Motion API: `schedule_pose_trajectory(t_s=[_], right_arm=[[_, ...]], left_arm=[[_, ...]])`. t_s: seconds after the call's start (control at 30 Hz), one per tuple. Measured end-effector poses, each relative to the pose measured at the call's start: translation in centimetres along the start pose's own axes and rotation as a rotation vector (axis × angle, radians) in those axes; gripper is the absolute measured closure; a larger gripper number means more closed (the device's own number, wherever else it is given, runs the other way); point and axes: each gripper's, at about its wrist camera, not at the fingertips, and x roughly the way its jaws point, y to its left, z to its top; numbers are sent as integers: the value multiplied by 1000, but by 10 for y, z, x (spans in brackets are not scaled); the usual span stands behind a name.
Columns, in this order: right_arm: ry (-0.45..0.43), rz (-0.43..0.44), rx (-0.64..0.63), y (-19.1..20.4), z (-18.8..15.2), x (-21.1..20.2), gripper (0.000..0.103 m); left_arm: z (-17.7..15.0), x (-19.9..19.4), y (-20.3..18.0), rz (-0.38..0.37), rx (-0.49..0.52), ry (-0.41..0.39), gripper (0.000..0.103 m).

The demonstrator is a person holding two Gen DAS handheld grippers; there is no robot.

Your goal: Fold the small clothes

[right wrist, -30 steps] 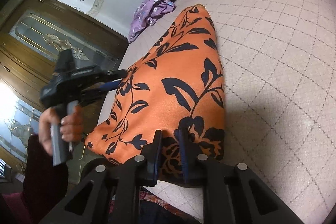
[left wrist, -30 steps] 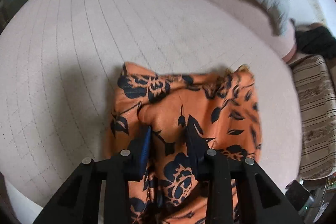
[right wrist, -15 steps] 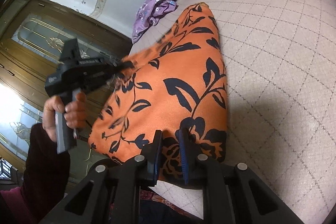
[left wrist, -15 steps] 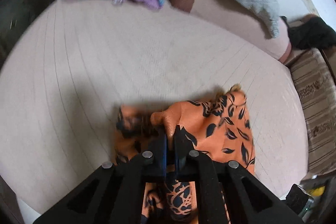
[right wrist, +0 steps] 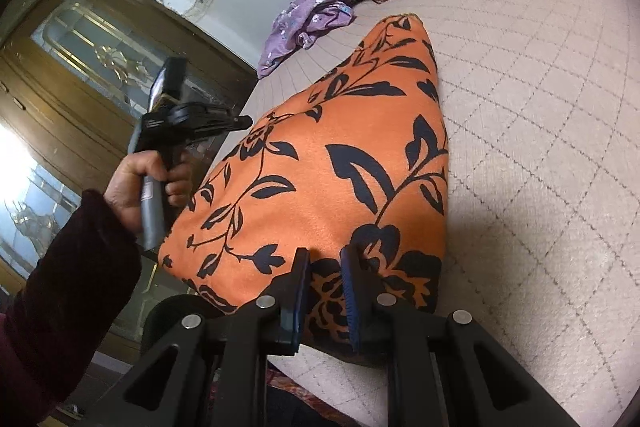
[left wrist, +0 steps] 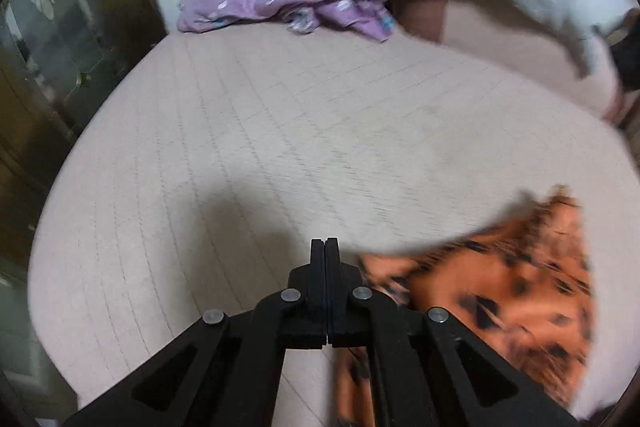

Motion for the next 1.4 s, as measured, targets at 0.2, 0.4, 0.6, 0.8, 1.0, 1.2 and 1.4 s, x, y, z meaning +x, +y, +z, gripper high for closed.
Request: schedule_pose_trajectory(t_s=[0.2,0.4,0.6,0.8,1.0,1.2,1.4], right_arm=[[-5,5,14,-1,2,0,82],[-10,-4,15,1,1,0,82],[-9,-1,18,-1,0,1,82],[0,3,21,12,30,-10,81],[-108,9,94,0,83,1,81],[3,34,284,-47,74,54,85],[-16,2,218,-30,68,18,81]], left_arm=[[-40,-76,-34,-169,107,-96,95],[-90,-70,-56,-148,121,-68,53],[-128,-23,-50,-118,121,-60,38],[-129,-24,-47,-149,103,-54,36],[-132,-23,-47,-150,93,-51,34],[-126,-25,-52,-110,118,-1,30],[-121,-69,-44,-57,51,-40,29]])
